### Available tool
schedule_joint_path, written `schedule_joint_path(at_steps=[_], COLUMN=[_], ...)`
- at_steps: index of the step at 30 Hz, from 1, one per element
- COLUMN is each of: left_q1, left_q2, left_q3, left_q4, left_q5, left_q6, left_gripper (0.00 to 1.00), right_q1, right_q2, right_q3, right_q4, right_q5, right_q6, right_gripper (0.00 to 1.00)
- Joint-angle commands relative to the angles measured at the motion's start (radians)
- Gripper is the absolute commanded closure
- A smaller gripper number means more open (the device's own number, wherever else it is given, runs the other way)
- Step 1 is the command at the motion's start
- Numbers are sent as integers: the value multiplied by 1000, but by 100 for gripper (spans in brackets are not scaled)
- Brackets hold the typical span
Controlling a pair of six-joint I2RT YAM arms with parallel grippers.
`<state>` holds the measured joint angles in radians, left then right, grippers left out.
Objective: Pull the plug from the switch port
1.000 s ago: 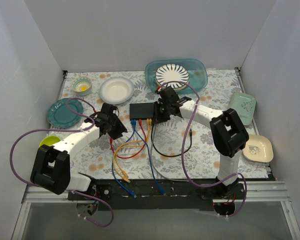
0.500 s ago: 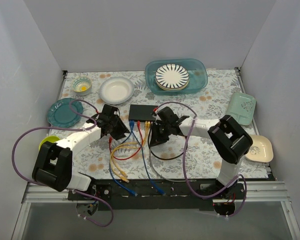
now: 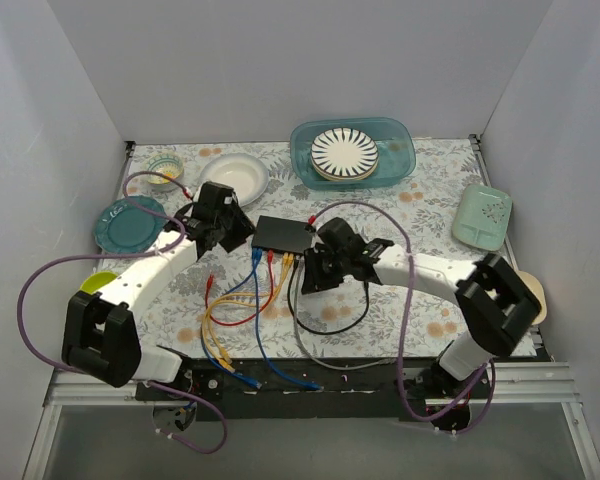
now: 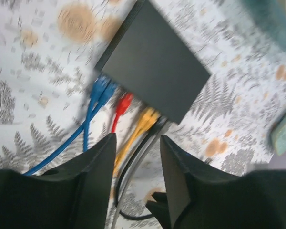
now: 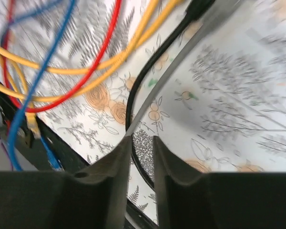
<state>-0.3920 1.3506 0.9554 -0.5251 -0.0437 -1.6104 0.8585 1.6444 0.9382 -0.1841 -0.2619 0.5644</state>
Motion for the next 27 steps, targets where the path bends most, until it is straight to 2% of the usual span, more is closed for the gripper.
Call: schedule_joint_path(at_steps=[1,2,4,6,8,12,17,21,27], left_q1=[2,7,30,56,64,64,64,64,62], left_q2=[85,158,249,330,349,407,522,556,624], left_q3=[166,186,262,289,293,331,462,447,469], left_q4=[57,97,86,111,155,209,150,151,212], left_q5=[-85,-62,-13,42,42,39,56,-12,111], left_q6=[65,76,44,44,43,95,135,133,161], left_gripper=[40,27,4,2,2,2,2,4,8], right_q1=[-19,-21,-82,-177,-208,-210,-210,-210,-208], right_q2=[-190,-227,-250,-276,-311,-363,-299,-307,-403], right_q3=[36,19,-47,-103,-168,-190,-116,-96,-110], right_q4=[-46,-35,-11,64,129,150,75,41,-40], right_q5=[255,306,268,50,-11,39,59,87,132], right_q6=[-61,-57,-12,26,34,-3,-12,38,75], right_gripper=[58,50,19,15,15,15,28,31,34])
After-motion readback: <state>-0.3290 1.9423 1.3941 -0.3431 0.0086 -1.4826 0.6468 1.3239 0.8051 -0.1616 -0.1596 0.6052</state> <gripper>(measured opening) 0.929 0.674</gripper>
